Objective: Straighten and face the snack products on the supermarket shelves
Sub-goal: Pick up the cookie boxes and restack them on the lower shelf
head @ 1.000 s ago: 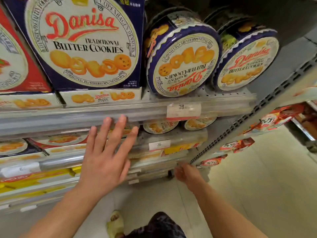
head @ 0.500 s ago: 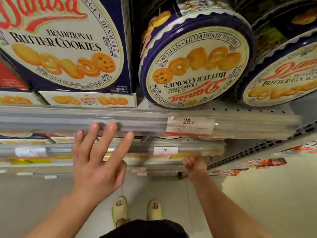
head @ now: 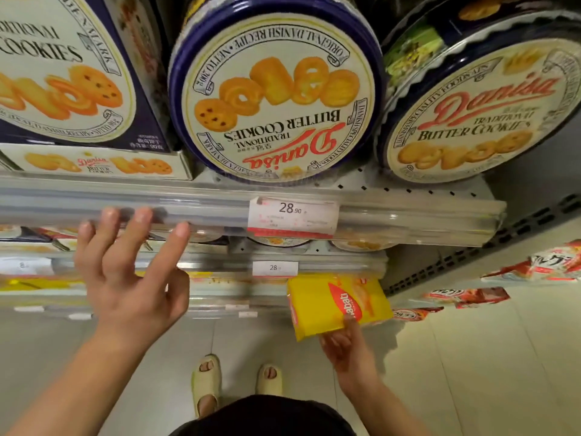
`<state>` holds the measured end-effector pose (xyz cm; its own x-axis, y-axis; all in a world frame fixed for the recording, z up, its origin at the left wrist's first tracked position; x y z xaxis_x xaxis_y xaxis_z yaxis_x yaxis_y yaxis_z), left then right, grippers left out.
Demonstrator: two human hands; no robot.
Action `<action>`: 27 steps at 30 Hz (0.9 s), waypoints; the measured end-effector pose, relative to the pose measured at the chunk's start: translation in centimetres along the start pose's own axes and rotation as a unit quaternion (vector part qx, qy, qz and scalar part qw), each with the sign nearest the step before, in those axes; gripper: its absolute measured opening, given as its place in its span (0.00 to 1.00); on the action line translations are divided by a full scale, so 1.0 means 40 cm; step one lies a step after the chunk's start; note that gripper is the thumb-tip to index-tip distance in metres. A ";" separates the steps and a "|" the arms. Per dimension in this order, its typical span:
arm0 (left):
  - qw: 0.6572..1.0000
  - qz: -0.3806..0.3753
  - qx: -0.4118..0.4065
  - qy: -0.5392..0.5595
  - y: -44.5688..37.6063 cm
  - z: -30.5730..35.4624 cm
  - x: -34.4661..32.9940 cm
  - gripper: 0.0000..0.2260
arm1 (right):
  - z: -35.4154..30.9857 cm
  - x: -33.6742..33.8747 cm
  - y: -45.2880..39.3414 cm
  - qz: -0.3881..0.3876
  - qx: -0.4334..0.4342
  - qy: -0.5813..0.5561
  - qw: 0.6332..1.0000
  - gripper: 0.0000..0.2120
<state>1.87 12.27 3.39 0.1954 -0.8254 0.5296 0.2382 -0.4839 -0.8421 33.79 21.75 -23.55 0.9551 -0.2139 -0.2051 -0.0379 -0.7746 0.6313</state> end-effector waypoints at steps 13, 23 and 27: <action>0.978 -0.161 0.123 0.049 -0.007 0.042 0.094 0.23 | 0.119 -0.040 0.119 -0.248 -0.127 0.037 0.960 0.30; 0.706 -0.332 0.600 0.176 0.453 -0.135 0.149 0.32 | 0.249 -0.232 0.290 -0.340 -0.247 0.078 0.904 0.53; 0.517 -0.295 0.745 0.301 0.552 -0.181 0.170 0.44 | 0.295 -0.352 0.381 -0.385 -0.241 0.074 0.888 0.56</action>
<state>1.58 -6.15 -12.35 -0.5537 -0.8203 0.1436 0.6432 -0.3117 0.6994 16.30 5.94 -19.88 0.6736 0.3763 -0.6362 0.7384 -0.3052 0.6013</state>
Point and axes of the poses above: each hand's wrist, its own y-axis away from the middle knuckle, its own x-axis out of the back of the hand, z = x × y, the point moved 7 cm from there along -y, towards the middle knuckle, and after that the axes turned 14 degrees about x, right-handed, at the moved point
